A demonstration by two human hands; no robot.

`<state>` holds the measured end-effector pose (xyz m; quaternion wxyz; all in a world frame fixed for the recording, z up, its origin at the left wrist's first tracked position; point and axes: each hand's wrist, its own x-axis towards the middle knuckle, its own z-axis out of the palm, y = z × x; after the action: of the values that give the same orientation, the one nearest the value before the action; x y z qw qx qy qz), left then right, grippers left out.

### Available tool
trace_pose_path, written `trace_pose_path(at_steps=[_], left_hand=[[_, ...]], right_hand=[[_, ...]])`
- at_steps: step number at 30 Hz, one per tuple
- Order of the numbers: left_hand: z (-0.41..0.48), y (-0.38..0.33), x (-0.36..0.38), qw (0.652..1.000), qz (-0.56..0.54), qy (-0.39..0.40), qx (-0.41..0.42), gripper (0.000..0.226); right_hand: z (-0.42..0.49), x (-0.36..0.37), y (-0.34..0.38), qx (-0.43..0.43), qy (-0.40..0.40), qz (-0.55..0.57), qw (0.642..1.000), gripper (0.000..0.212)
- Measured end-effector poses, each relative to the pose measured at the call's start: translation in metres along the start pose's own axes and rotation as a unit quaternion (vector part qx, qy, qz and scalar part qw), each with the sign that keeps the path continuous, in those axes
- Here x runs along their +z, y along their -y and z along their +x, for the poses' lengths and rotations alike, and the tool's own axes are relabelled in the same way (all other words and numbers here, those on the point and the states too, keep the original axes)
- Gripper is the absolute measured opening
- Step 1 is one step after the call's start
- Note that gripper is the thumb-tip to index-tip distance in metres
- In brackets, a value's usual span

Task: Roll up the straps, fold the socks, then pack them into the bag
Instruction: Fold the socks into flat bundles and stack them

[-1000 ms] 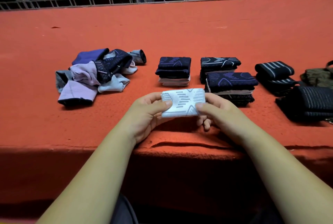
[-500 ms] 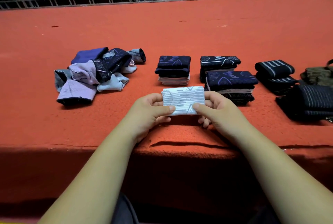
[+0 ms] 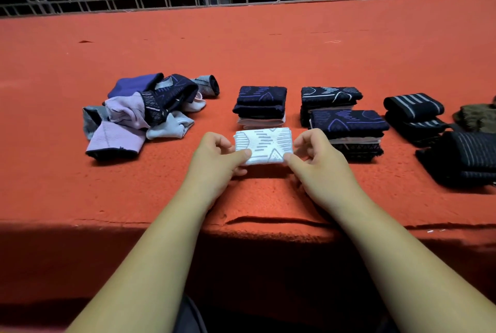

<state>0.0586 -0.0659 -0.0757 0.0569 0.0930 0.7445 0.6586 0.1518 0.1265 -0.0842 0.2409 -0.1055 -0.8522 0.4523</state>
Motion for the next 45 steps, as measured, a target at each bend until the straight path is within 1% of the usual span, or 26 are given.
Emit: trace_pose_path(at_steps=[3,6,9,12,16,20,24,26,29,32,34,37,40,41,43,45], left_hand=[[0.007,0.002,0.001,0.997,0.071,-0.022,0.026,0.023],[0.012,0.006,0.001,0.989,0.134,-0.033,0.050,0.022],[0.014,0.009,0.002,0.977,0.197,-0.022,0.075,0.019],[0.014,0.010,0.002,0.959,0.267,0.002,0.095,0.025],[0.016,0.011,0.002,0.957,0.279,0.015,0.084,0.027],[0.015,0.010,0.002,0.950,0.299,0.022,0.093,0.030],[0.013,0.010,-0.002,0.947,0.304,0.029,0.094,0.029],[0.012,0.009,-0.008,0.950,0.298,0.019,0.094,0.025],[0.010,0.003,-0.025,0.947,0.309,-0.016,0.091,0.023],[0.011,0.000,-0.052,0.923,0.366,-0.067,0.096,0.024],[0.014,0.002,-0.072,0.905,0.398,-0.110,0.101,0.025],[0.017,0.008,-0.105,0.875,0.448,-0.163,0.081,0.028],[0.021,0.023,-0.138,0.827,0.534,-0.171,0.025,0.040],[0.022,0.028,-0.148,0.816,0.552,-0.171,0.006,0.044],[0.026,0.035,-0.164,0.802,0.575,-0.159,-0.005,0.049],[0.027,0.036,-0.173,0.798,0.587,-0.138,-0.007,0.051]], right_hand=[[0.003,0.008,0.007,-0.008,-0.013,-0.056,0.998,0.011],[0.008,0.019,0.010,0.001,-0.027,-0.084,0.996,0.003],[0.010,0.027,0.008,0.014,-0.020,-0.126,0.992,0.012],[0.009,0.030,0.007,0.019,-0.002,-0.170,0.985,0.019],[0.008,0.030,0.008,0.014,-0.008,-0.172,0.985,0.018],[0.008,0.031,0.005,0.023,-0.002,-0.172,0.985,0.023],[0.008,0.031,0.004,0.023,-0.003,-0.161,0.987,0.023],[0.006,0.030,0.006,0.013,-0.006,-0.159,0.987,0.022],[0.001,0.029,0.010,-0.013,-0.018,-0.155,0.988,0.019],[-0.003,0.032,0.015,-0.042,-0.036,-0.153,0.987,0.016],[-0.006,0.038,0.020,-0.067,-0.037,-0.130,0.989,0.012],[-0.011,0.050,0.028,-0.117,-0.005,-0.111,0.987,0.012],[-0.015,0.063,0.033,-0.146,0.066,-0.098,0.982,0.013],[-0.016,0.066,0.034,-0.149,0.088,-0.102,0.980,0.013],[-0.016,0.069,0.036,-0.144,0.119,-0.119,0.975,0.021],[-0.014,0.069,0.036,-0.135,0.131,-0.127,0.974,0.023]])
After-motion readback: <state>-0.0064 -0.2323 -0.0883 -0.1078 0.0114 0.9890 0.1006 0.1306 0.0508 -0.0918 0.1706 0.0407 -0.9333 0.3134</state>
